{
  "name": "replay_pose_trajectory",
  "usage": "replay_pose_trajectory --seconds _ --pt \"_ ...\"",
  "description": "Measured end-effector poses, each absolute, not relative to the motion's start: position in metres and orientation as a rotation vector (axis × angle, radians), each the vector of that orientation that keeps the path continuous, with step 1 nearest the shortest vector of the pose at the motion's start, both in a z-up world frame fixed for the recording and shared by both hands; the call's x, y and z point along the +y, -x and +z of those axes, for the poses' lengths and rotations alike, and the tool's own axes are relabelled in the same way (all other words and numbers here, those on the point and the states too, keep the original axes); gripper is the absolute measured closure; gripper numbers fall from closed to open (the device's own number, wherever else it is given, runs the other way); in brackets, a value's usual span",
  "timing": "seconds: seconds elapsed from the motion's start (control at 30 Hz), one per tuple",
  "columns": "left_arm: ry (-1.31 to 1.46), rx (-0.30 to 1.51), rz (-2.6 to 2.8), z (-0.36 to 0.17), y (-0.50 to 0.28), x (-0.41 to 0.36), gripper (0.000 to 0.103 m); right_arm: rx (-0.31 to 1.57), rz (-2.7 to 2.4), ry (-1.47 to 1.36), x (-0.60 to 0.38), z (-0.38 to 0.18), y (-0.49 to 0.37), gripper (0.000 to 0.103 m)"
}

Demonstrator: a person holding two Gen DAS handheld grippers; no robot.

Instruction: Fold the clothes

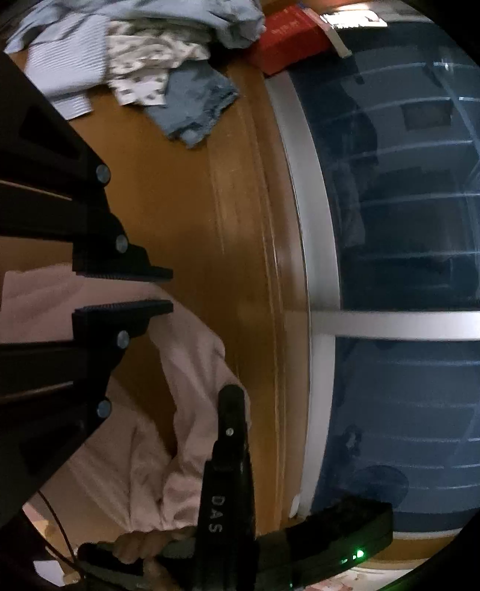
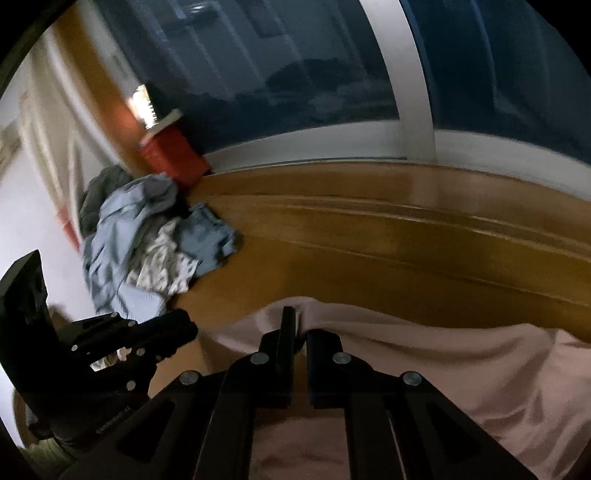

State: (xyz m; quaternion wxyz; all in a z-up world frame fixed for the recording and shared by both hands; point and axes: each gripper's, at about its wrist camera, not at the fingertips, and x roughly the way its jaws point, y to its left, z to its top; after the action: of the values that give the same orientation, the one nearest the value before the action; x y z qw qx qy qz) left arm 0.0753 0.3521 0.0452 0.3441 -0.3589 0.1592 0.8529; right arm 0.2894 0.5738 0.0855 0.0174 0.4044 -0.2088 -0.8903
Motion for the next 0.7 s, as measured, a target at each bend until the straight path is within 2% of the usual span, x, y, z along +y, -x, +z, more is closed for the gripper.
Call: replay_pose_trajectory --seconds 0.1,0.3,0.43,0.5,0.53,0.57,0.6,0.63,0.67,0.7 --pt "0.939 0.39 2.219 0.04 -0.043 0.352 0.094 -0.681 -2.791 -1.313 0.58 0.071 -0.265 0.097" --pt "1.05 0.317 2.151 0.019 0.027 0.351 0.094 -0.86 -2.798 -1.474 0.594 0.031 -0.221 0.096" --pt "1.091 0.29 2.053 0.006 0.034 0.352 0.09 -0.94 -2.771 -1.537 0.598 0.02 -0.217 0.094" --pt "1.114 0.292 1.988 -0.001 0.028 0.349 0.088 -0.94 -2.778 -1.528 0.596 0.025 -0.227 0.089" --pt "1.125 0.295 1.964 -0.004 0.024 0.348 0.083 -0.92 -2.793 -1.523 0.593 0.029 -0.234 0.082" --pt "1.131 0.304 1.955 -0.008 0.02 0.347 0.069 -0.9 -2.808 -1.518 0.59 0.033 -0.241 0.073" --pt "1.133 0.313 1.951 -0.011 0.015 0.346 0.06 -0.879 -2.823 -1.513 0.587 0.038 -0.249 0.069" --pt "1.125 0.322 1.957 -0.013 0.008 0.343 0.043 -0.859 -2.838 -1.508 0.585 0.042 -0.256 0.063" --pt "1.117 0.328 1.964 -0.014 0.002 0.341 0.032 -0.835 -2.848 -1.508 0.581 0.046 -0.265 0.06" --pt "1.112 0.327 1.967 -0.016 -0.004 0.338 0.029 -0.81 -2.855 -1.512 0.577 0.049 -0.275 0.059"
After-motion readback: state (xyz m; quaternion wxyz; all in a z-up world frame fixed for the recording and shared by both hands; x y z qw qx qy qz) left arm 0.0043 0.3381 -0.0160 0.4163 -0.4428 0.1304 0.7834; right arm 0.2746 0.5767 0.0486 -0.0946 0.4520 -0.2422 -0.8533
